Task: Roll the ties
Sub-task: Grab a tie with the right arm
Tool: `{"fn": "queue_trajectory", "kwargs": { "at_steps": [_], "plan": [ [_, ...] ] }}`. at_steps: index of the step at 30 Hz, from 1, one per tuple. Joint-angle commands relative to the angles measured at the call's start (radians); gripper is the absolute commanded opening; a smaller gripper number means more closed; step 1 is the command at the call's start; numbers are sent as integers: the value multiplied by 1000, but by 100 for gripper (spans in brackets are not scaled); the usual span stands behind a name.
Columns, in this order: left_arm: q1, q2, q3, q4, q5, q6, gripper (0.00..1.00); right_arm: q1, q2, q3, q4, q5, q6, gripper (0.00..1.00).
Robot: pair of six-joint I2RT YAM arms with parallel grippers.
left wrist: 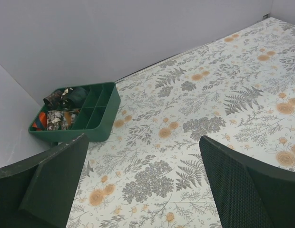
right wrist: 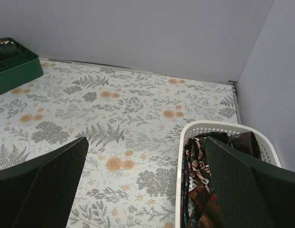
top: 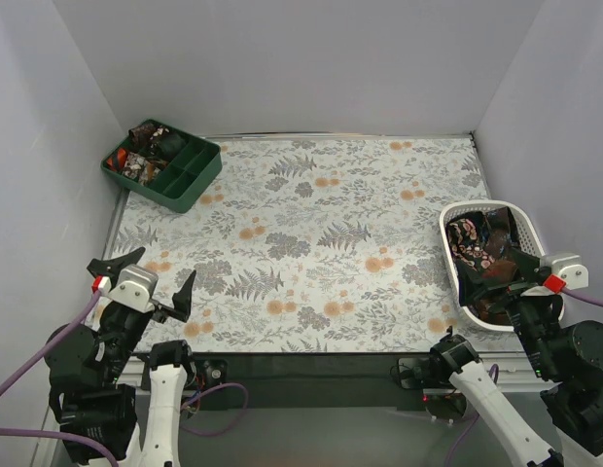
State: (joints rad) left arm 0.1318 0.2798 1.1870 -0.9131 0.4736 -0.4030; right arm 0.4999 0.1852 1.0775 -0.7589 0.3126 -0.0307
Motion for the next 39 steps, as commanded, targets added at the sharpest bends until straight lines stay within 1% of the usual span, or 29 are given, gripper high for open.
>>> {"fn": "queue_trajectory", "kwargs": {
  "at_steps": [1,4,6,9,14,16,19,21,22,23,25,27,28,30,31,32,34,37,39],
  "plan": [
    [3,28,-3,-15,-9,-20,97,8,14,7,24,28,-15,98],
    [3,33,-18,-7,-12,-49,97,8,29,-11,21,36,-6,98],
    [3,42,-30,-15,-13,-77,97,8,46,-21,18,14,-5,99],
    [5,64,-47,-17,-20,-124,97,6,112,-30,0,-23,-2,98],
    [3,87,-104,-13,-88,-160,98,8,295,-51,-20,8,84,98],
    [3,96,-118,-24,-125,-163,98,8,351,-56,-20,35,142,98],
    [5,98,-153,-24,-159,-189,98,8,489,-67,-17,88,205,98],
    [0,91,-182,-18,-148,-200,98,6,546,-68,-19,169,225,98],
    [-4,91,-191,-18,-145,-212,98,6,600,-70,-19,201,247,98],
    [-8,90,-208,-18,-141,-217,98,0,628,-68,-20,267,253,98],
    [-24,90,-222,-20,-135,-224,98,-18,702,-65,-23,324,262,98],
    [-67,88,-234,-20,-133,-227,98,-84,747,-65,-28,362,264,98],
    [-84,85,-239,-20,-141,-229,98,-157,788,-65,-33,362,267,98],
    [-116,82,-242,-20,-150,-223,98,-248,822,-70,-33,335,278,98],
    [-162,79,-244,-20,-156,-223,98,-297,848,-73,-33,315,282,99],
    [-181,73,-244,-21,-162,-224,98,-387,861,-85,-30,292,288,98],
    [-230,62,-248,-20,-155,-229,98,-490,898,-90,-31,284,304,98],
    [-273,58,-260,-29,-133,-232,98,-621,928,-97,-20,237,336,99],
    [-299,61,-271,-30,-127,-237,98,-670,939,-109,-4,177,351,99]
  ]
}}
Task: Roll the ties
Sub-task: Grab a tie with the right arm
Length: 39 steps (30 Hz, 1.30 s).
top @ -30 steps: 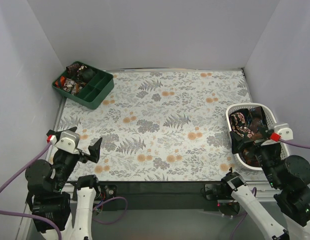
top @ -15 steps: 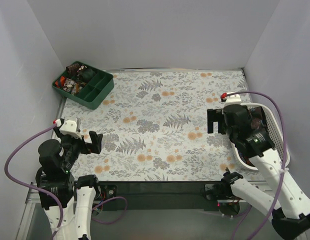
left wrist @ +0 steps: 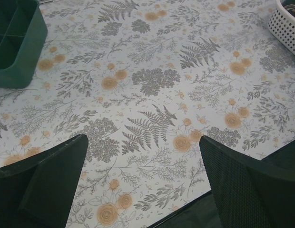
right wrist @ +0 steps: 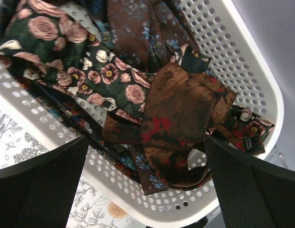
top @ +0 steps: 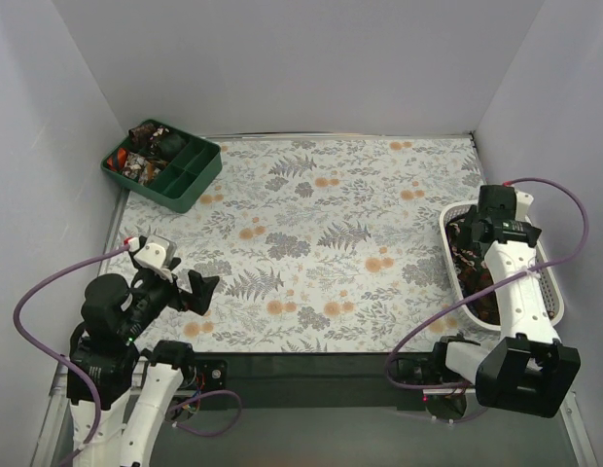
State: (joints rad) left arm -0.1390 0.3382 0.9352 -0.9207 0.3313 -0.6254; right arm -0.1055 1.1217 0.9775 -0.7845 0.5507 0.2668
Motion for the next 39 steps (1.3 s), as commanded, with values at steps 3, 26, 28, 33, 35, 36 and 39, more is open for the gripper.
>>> {"fn": "queue_trajectory", "kwargs": {
  "at_steps": [3,26,28,33,35,36,39],
  "plan": [
    [-56,22,-22,-9,28,-22,98,-132,18,-25,56,-127,63,98],
    [-76,168,-59,120,12,-115,98,-255,219,153,241,-285,-84,83],
    [-76,182,-56,118,3,-115,98,-257,262,156,293,-281,-109,82],
    [-76,209,-58,118,-20,-115,98,-258,374,135,416,-253,-110,76],
    [-76,219,-62,121,-23,-115,98,-257,415,112,482,-230,-100,72],
    [-76,220,-64,123,-23,-112,98,-257,424,96,520,-215,-98,72],
    [-76,223,-70,118,-41,-109,98,-257,454,60,591,-164,-87,65]
  ]
}}
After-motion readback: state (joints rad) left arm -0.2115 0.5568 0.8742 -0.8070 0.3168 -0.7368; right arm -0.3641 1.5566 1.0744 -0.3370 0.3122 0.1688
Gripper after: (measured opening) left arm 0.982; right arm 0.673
